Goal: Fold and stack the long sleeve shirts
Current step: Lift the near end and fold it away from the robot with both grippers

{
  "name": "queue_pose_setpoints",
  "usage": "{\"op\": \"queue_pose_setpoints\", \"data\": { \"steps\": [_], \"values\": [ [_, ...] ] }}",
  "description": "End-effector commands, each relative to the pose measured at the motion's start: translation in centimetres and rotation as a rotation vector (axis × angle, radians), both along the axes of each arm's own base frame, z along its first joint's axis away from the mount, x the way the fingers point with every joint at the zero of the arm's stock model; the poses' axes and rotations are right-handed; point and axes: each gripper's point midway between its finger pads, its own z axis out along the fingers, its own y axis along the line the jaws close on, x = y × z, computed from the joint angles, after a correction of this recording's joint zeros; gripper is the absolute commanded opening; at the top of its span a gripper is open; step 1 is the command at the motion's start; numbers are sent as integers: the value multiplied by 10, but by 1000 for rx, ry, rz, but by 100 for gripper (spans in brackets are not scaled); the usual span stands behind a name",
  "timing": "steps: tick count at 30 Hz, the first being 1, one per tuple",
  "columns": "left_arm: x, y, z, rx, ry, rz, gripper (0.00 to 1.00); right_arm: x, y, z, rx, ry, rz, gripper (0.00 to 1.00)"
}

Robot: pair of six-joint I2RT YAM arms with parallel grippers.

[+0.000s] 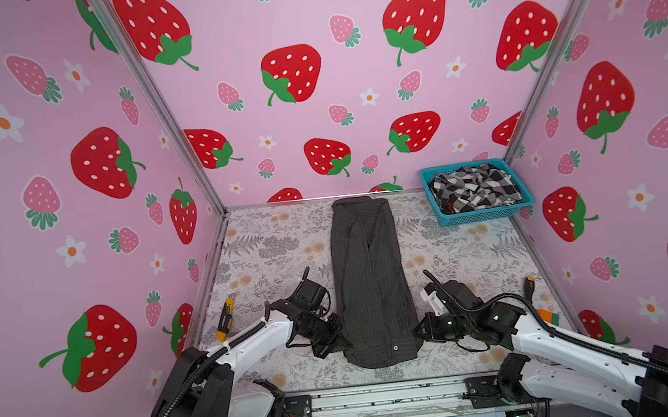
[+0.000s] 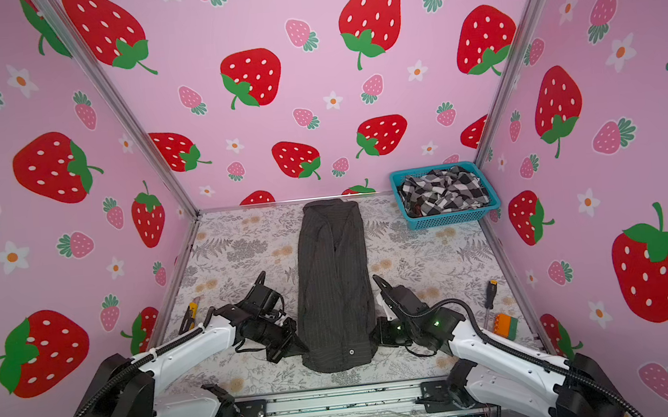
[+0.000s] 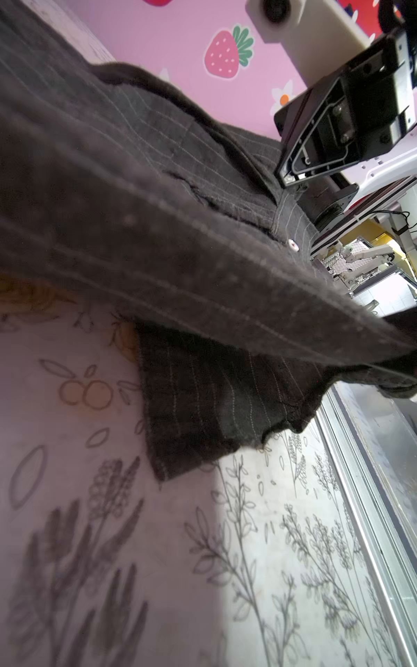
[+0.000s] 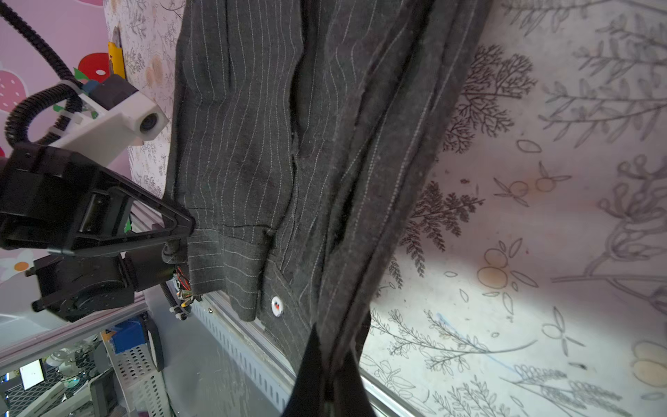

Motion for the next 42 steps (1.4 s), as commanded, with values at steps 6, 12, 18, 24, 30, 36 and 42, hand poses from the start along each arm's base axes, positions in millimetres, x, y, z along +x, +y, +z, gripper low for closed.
{"op": "queue_pose_setpoints", "data": {
  "steps": [6, 12, 18, 24, 30, 36, 42],
  "values": [
    [91, -25, 73, -131, -178, 108, 0, 61, 10, 50, 23, -90, -75, 0],
    [191, -31, 70, -126, -229, 178, 0, 154, 23, 55, 3, -110, -75, 0],
    [283, -28, 43, -95, -240, 212, 0, 255, 26, 33, -21, -80, -105, 0],
    [340, -29, 26, -117, -229, 270, 0, 310, 24, 16, 12, -45, -119, 0],
    [347, -33, 31, -138, -247, 283, 0, 317, 27, 14, 30, -41, -103, 0],
    [345, -26, 45, -162, -265, 308, 0, 328, 36, 35, 70, -78, -86, 0],
    [360, -16, 59, -155, -305, 344, 0, 350, 45, 52, 89, -115, -86, 0]
  ]
}}
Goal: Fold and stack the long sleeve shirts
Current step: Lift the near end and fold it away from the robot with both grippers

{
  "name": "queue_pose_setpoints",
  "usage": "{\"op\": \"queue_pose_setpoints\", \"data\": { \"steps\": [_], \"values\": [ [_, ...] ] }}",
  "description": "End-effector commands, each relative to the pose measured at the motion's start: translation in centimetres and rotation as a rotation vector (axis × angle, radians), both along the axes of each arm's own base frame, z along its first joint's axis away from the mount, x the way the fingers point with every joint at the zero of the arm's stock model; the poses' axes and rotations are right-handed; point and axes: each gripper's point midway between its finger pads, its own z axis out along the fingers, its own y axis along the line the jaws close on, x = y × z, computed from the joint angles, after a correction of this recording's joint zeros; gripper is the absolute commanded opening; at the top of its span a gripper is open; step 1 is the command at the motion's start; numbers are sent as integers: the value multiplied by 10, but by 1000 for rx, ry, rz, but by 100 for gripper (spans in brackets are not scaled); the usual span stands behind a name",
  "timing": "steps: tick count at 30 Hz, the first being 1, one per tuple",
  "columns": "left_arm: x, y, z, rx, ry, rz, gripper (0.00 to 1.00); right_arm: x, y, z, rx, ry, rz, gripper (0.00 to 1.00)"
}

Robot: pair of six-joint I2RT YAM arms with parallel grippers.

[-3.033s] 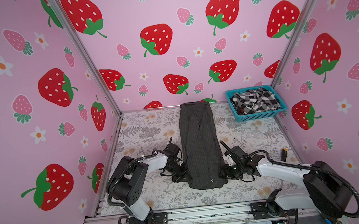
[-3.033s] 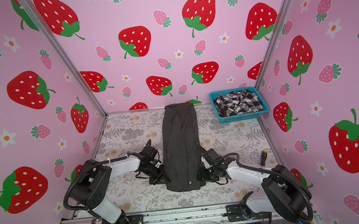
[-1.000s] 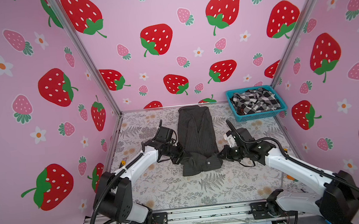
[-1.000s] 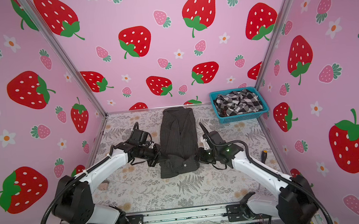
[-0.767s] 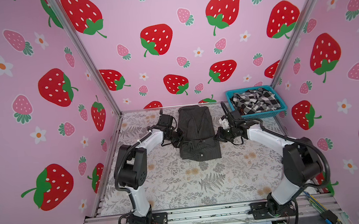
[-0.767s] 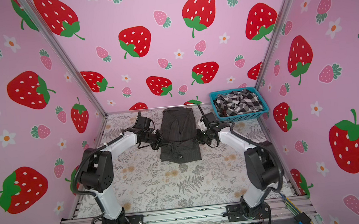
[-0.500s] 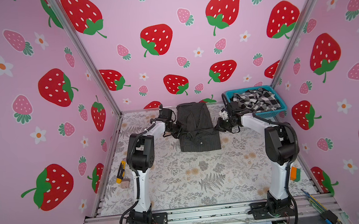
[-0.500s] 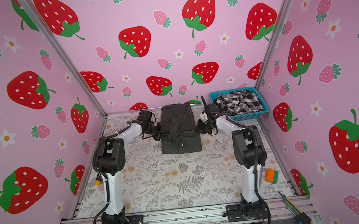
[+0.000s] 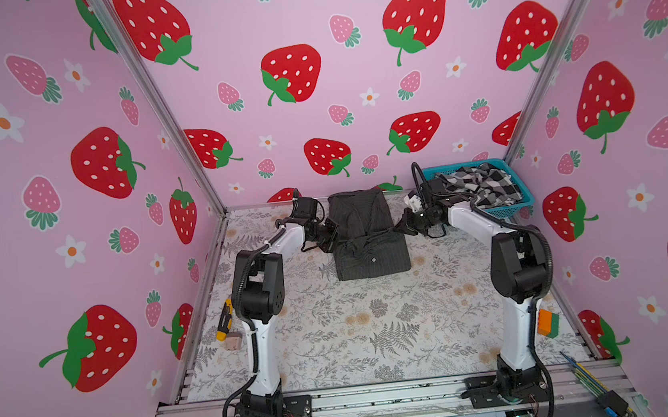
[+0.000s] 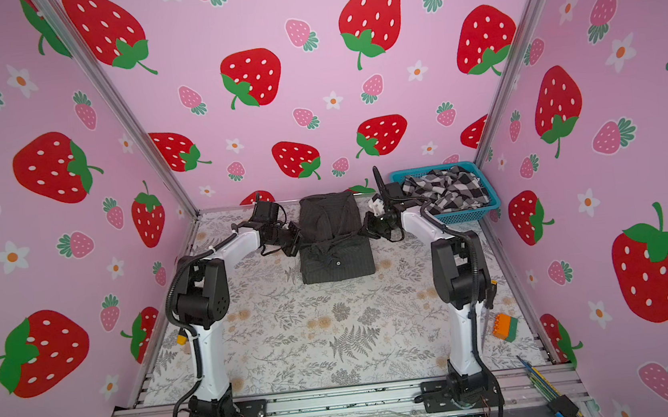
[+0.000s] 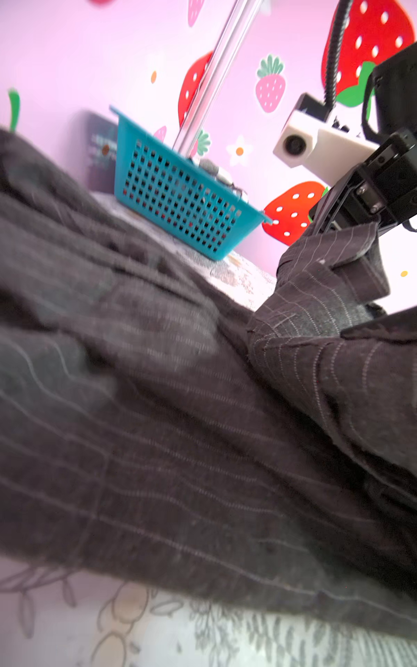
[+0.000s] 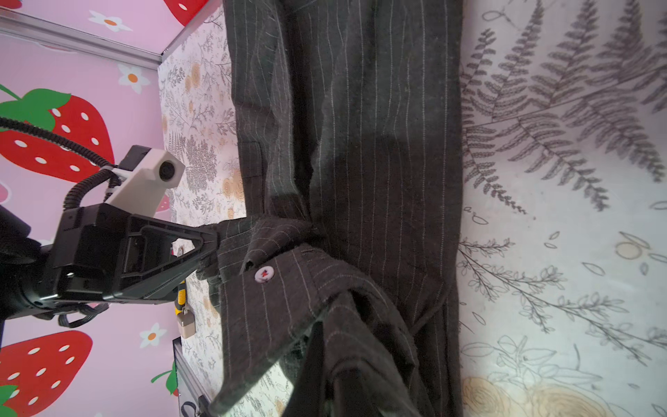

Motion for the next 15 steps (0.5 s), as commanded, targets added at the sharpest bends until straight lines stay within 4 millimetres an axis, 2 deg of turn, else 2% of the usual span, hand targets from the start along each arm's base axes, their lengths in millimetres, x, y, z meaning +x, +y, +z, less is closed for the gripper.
{"op": "queue_pose_setpoints", "data": {
  "steps": [1, 5, 7, 8, 9, 10, 12, 15],
  "values": [
    [20, 7, 11, -25, -20, 35, 0, 20, 11, 5, 11, -20, 21, 0],
    [47, 14, -14, -11, 6, 53, 0, 52, 21, -20, 0, 19, 16, 0],
    [61, 16, -26, 0, 20, 51, 37, 68, 27, -36, -9, 30, 17, 28],
    [66, 16, -33, -6, 30, 47, 45, 74, 28, -38, -15, 26, 15, 42],
    [71, 14, -37, -26, 39, 44, 64, 80, 29, -39, -14, 23, 13, 59],
    [77, 12, -36, -56, 34, 38, 73, 85, 27, -38, -21, 17, -2, 66],
    [88, 15, -21, -70, -7, 45, 76, 90, 24, -32, -25, -4, -20, 76],
    [99, 34, 23, -47, -94, 80, 81, 87, 18, -10, -41, -53, -19, 82]
  ]
}}
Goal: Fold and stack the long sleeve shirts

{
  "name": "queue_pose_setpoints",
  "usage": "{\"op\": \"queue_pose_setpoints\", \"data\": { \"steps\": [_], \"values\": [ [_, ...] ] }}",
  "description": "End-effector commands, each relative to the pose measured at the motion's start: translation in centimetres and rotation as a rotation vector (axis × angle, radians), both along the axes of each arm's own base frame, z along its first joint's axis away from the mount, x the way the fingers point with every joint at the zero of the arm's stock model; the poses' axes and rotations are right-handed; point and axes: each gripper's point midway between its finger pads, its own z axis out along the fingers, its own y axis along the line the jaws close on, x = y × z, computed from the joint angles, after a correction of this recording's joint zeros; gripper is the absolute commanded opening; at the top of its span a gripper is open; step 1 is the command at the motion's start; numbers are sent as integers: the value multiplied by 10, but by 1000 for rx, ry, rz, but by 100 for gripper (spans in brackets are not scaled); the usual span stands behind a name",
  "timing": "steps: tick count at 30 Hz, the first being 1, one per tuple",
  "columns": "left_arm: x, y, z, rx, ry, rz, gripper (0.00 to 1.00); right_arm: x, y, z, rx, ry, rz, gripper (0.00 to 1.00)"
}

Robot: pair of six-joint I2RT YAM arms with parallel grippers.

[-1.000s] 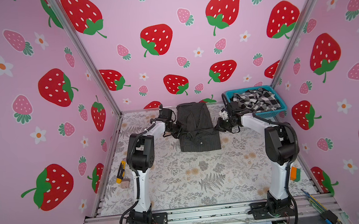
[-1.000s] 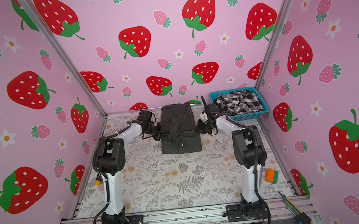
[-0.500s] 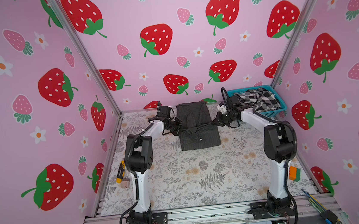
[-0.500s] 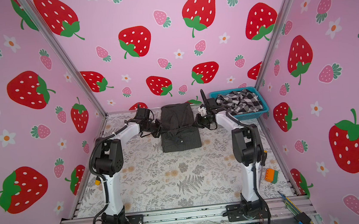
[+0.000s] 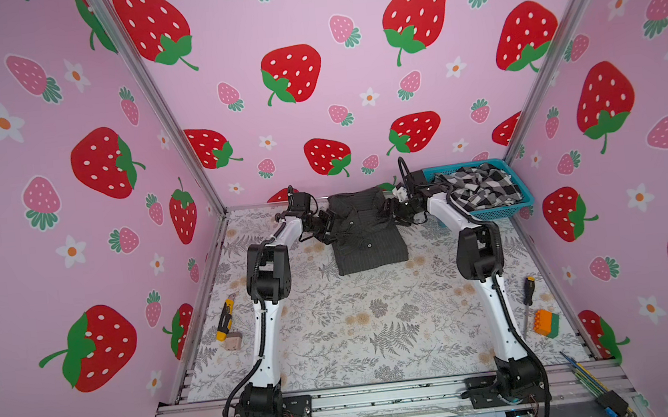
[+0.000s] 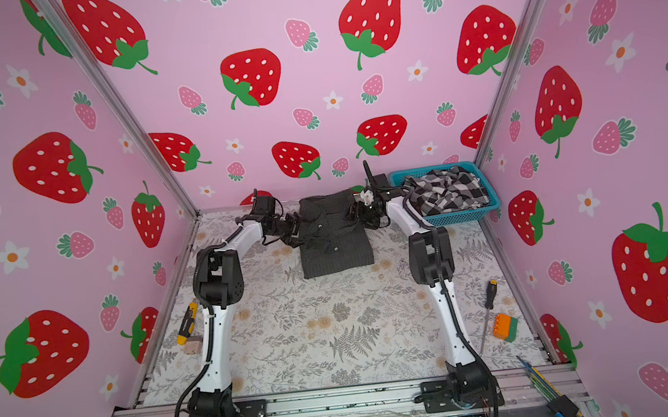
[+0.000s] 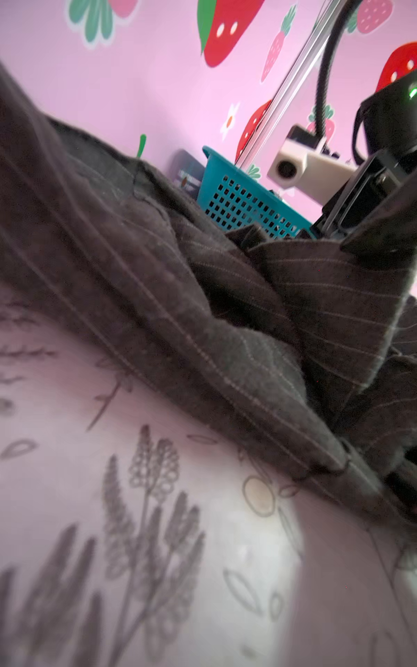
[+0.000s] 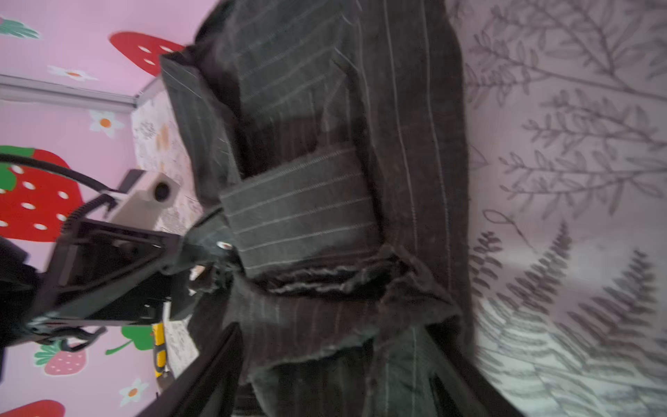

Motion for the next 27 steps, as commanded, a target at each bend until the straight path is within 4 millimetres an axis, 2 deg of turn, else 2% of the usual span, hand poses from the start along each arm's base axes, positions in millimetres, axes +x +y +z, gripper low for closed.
{"op": "queue_pose_setpoints", "data": {
  "steps": [1, 3, 4, 6, 8, 10, 12, 14, 17, 20, 23, 25, 27],
  "values": [
    [9, 17, 79, 23, -124, 25, 81, -3, -12, 56, -35, -101, -4, 83],
    [-3, 28, 100, 94, -151, 24, 80, -8, -27, 74, -110, -155, -14, 84],
    [-15, 31, 106, 132, -149, 11, 77, -11, -37, 81, -162, -183, -27, 85],
    [-43, 22, 109, 163, -150, -38, 69, -21, -52, 91, -231, -220, -35, 85],
    [-75, 2, 104, 183, -149, -118, 59, -37, -53, 94, -243, -236, -11, 76],
    [-106, -21, 89, 183, -138, -195, 50, -62, -45, 78, -247, -220, 42, 71],
    [-125, -39, 68, 168, -118, -236, 43, -85, -32, 55, -257, -182, 111, 62],
    [-135, -53, 46, 151, -77, -266, 31, -100, -21, 36, -261, -159, 151, 53],
    [-140, -67, 21, 154, -43, -301, 19, -115, -5, 15, -227, -131, 174, 47],
    [-139, -64, -3, 191, -8, -306, 15, -123, 8, -3, -231, -115, 211, 45],
    [-140, -54, -22, 236, 22, -304, 11, -129, 9, -21, -229, -100, 211, 45],
    [-149, -47, -33, 272, 51, -308, 9, -138, 4, -34, -251, -74, 206, 44],
    [-164, -40, -42, 291, 91, -309, 7, -157, 1, -44, -263, -38, 214, 41]
  ]
}}
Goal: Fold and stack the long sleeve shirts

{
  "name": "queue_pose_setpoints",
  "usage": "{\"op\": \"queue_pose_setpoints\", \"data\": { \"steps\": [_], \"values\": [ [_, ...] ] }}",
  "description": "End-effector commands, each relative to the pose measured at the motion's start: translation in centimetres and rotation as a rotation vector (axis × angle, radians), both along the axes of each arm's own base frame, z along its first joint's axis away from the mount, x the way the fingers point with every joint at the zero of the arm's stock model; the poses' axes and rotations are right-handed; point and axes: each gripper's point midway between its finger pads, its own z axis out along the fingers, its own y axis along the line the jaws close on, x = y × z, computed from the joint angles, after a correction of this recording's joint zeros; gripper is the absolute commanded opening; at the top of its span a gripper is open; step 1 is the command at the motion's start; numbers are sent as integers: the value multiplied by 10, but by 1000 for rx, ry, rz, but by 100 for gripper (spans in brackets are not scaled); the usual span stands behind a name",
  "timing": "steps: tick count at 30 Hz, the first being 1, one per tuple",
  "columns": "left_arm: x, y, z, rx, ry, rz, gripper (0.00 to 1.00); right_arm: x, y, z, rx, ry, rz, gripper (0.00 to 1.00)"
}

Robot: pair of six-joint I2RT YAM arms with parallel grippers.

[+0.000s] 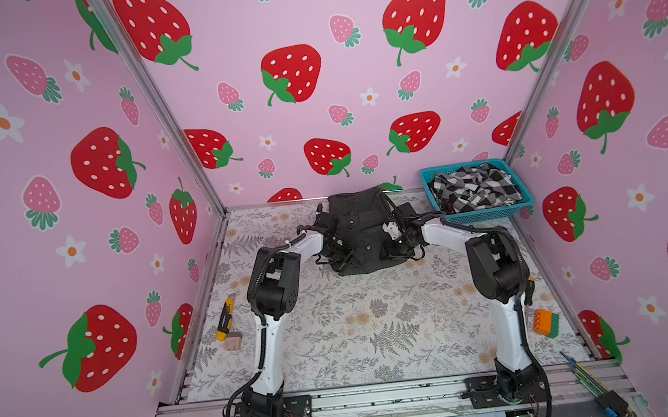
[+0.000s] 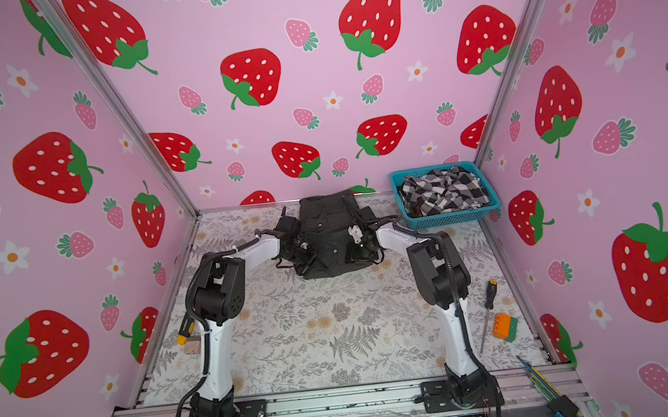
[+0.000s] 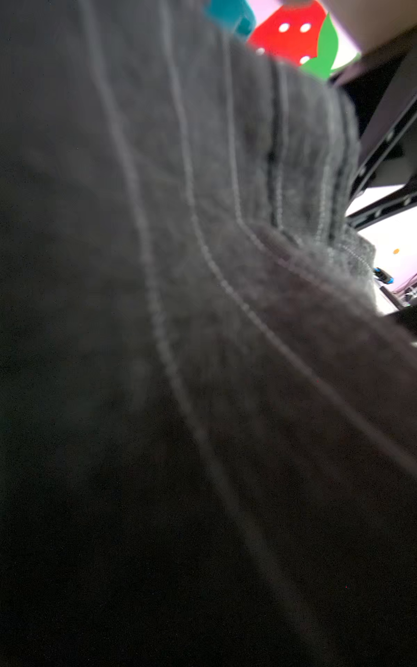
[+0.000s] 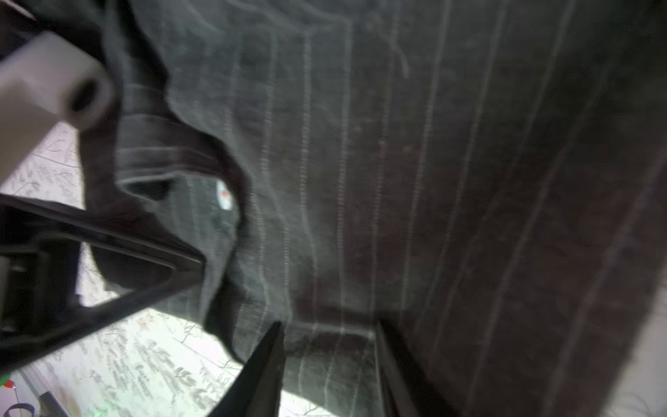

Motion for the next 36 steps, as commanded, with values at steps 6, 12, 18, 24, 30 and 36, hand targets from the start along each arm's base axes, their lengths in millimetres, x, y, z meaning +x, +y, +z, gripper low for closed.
{"op": "queue_pose_setpoints", "data": {
  "steps": [6, 12, 18, 24, 30, 36],
  "values": [
    [-98, 40, -29, 108, 147, 12, 7, -98, -9, -14, -23, 106, 37, 38],
    [-185, 43, -22, 74, 200, 11, 7, -181, -18, -3, 19, 185, 50, 38],
    [-158, 41, 12, 100, 91, -39, 8, -161, -28, 13, 20, 135, 11, 39],
    [-102, 38, 24, 109, 13, -55, 8, -97, -11, 32, 41, 46, -12, 39],
    [-42, 27, 38, 111, -67, -63, 14, -26, 5, 48, 77, -21, -51, 40],
    [9, 18, 55, 81, -124, -24, 33, 20, 11, 68, 42, -80, -44, 50]
  ]
}}
